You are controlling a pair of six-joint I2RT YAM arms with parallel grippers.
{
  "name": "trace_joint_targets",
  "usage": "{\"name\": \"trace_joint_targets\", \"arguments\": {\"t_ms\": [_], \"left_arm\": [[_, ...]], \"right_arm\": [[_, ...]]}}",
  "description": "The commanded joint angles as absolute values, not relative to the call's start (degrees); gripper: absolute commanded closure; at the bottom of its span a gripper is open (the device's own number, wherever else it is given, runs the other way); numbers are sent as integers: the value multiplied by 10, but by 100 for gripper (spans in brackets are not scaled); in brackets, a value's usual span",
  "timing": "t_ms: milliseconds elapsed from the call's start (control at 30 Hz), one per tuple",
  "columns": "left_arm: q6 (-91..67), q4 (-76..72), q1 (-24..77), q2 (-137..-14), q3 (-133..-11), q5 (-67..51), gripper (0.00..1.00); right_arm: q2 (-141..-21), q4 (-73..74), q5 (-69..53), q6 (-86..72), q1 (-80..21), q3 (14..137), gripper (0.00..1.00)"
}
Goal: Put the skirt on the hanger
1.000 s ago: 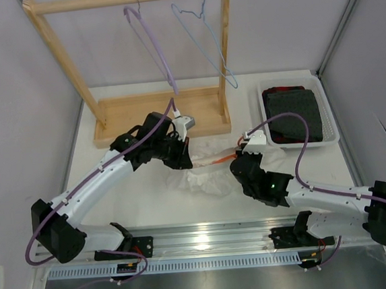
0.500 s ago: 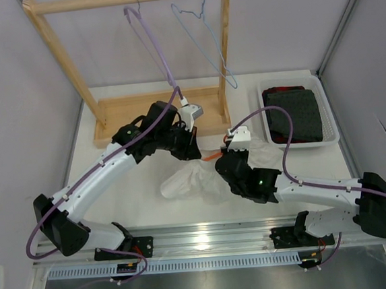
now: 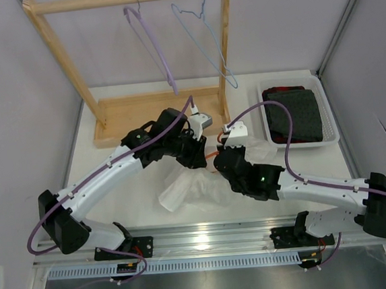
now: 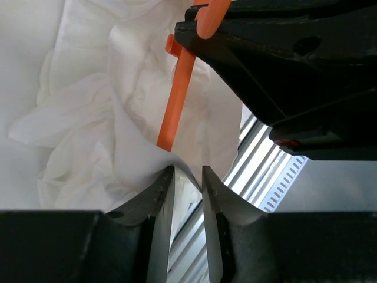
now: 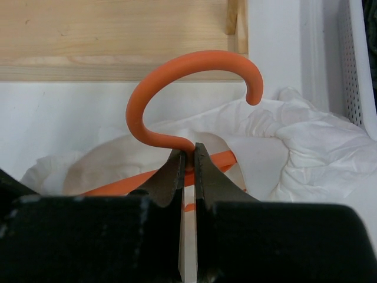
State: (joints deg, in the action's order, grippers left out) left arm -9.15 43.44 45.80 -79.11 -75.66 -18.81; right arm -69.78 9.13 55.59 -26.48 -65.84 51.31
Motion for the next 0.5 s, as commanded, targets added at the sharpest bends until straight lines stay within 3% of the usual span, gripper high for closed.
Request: {"name": "trace_joint_targets", "arguments": {"t_ms": [0,133,467], "left_arm": [[-61,404,463,-765,-757,-169,66],[-51,368,464,-746,-747,-168,59],[-19,300,464,-700,-722,-165,54]], "right_arm": [[-679,96,549,-281,-663,567,100],[-676,107,531,-282,-659,581,100],[-650,141,461,-303,-628,591,100]]}}
